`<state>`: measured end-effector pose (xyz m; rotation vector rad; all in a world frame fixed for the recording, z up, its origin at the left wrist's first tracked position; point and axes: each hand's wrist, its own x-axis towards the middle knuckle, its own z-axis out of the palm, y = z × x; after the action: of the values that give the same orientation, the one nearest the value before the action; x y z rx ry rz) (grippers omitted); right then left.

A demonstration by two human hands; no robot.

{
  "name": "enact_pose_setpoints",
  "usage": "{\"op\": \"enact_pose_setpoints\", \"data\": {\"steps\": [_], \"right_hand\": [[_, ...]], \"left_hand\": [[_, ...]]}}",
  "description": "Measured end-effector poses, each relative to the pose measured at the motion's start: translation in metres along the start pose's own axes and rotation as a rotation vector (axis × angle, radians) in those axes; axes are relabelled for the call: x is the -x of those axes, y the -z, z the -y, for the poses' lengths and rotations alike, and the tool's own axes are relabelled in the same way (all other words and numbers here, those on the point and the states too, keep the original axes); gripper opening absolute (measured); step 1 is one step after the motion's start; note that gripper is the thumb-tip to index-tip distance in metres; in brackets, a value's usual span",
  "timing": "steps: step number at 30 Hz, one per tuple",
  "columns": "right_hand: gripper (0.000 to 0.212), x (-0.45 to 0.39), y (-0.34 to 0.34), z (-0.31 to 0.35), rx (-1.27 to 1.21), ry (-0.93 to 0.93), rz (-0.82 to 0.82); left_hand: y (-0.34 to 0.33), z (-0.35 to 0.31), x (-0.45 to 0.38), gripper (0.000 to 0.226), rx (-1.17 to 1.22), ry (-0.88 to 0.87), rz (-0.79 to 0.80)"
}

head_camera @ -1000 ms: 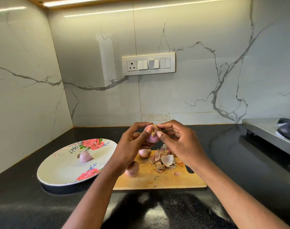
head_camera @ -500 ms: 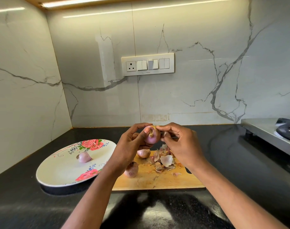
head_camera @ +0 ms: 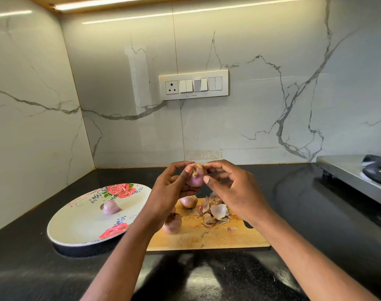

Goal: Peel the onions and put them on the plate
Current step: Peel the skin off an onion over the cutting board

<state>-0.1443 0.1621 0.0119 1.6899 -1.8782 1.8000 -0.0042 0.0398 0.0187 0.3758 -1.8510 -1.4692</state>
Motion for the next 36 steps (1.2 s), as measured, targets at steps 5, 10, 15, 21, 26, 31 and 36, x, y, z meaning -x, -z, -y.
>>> {"op": "enact_pose_setpoints", "data": {"steps": [5,10,15,21,26,31,36], "right_hand": [[0.023,0.001,-0.001,0.001,-0.029,-0.002,-0.01],[0.016,0.0,-0.001,0.0,-0.029,0.012,-0.041],[0.012,0.0,-0.001,-0.002,-0.005,0.054,-0.071],[0.012,0.0,-0.002,-0.004,0.028,0.057,-0.097],[0.019,-0.001,-0.001,-0.01,0.02,0.003,-0.132],[0.01,-0.001,0.0,-0.001,-0.069,-0.041,-0.066],[0.01,-0.003,0.0,-0.001,-0.077,-0.026,-0.101]], "left_hand": [[-0.001,-0.001,0.001,0.044,-0.037,-0.014,0.024],[-0.001,-0.002,0.002,0.043,-0.081,-0.057,0.046],[-0.001,-0.003,0.003,0.042,-0.091,-0.075,0.036],[-0.001,-0.003,0.003,0.044,-0.097,-0.073,0.035],[-0.002,-0.003,0.003,0.042,-0.096,-0.069,0.034],[-0.001,-0.004,0.003,0.043,-0.068,-0.059,0.019],[-0.001,-0.004,0.003,0.043,-0.087,-0.067,0.024]]}}
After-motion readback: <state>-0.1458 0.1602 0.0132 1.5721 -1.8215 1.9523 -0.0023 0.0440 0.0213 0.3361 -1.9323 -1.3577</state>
